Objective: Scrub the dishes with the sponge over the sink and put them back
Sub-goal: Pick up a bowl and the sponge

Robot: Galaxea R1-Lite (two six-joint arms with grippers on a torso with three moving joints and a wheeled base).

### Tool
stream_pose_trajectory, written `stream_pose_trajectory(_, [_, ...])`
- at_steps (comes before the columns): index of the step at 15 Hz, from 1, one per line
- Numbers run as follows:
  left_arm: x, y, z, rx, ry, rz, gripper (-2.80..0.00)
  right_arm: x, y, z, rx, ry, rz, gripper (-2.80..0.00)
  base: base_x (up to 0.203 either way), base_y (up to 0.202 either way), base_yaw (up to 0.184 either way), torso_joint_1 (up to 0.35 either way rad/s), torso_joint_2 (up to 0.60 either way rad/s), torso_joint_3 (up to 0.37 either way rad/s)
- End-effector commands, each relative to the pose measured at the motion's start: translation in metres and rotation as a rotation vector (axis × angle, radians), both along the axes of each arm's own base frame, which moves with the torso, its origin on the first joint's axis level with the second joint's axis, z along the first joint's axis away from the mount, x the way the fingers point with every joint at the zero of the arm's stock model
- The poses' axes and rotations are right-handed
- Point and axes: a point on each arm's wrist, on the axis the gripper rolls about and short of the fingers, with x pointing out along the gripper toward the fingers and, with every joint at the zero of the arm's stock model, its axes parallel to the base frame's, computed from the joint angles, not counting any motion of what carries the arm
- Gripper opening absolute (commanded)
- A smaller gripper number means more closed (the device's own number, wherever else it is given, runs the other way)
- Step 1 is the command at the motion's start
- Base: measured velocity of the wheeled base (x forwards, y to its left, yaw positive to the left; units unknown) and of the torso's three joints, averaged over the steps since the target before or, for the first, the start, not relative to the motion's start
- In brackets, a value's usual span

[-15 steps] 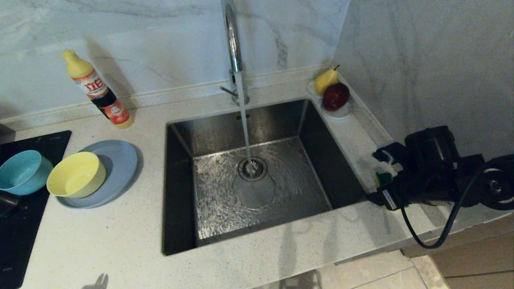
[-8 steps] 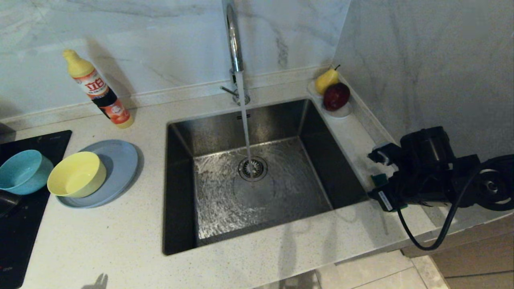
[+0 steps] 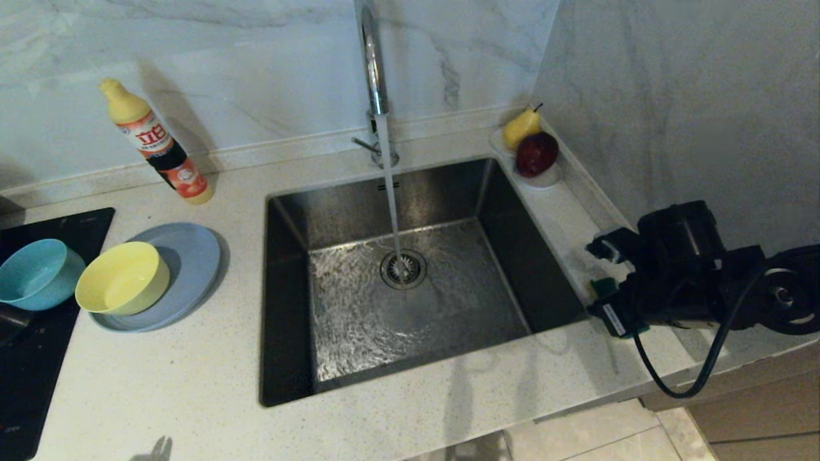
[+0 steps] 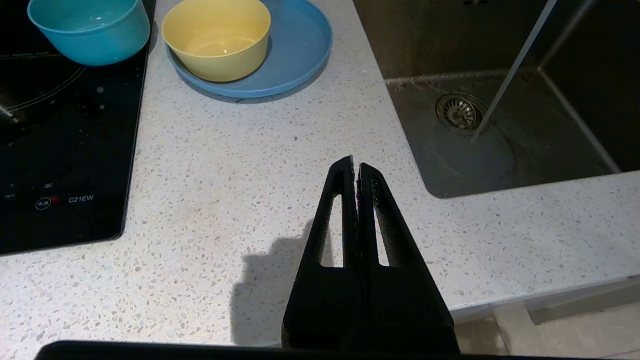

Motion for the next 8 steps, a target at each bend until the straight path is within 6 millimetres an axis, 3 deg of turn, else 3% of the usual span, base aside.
stream_pose_trajectory(1, [0.003,0.000,-0.011,0.000,0.040,0.001,-2.80,0.000,0.000,0.005,0.002,-0.021,-0.003,-2.80,0.000,0.000,0.000,0.000,0.00,0.000])
stream_pose_trajectory(8, [0.003,0.000,-0.011,0.000,0.040,0.001,-2.80,-0.021,-0.006,0.018,-0.008,0.017,-0.004,-2.80,0.000,0.000,0.000,0.000,0.00,0.000])
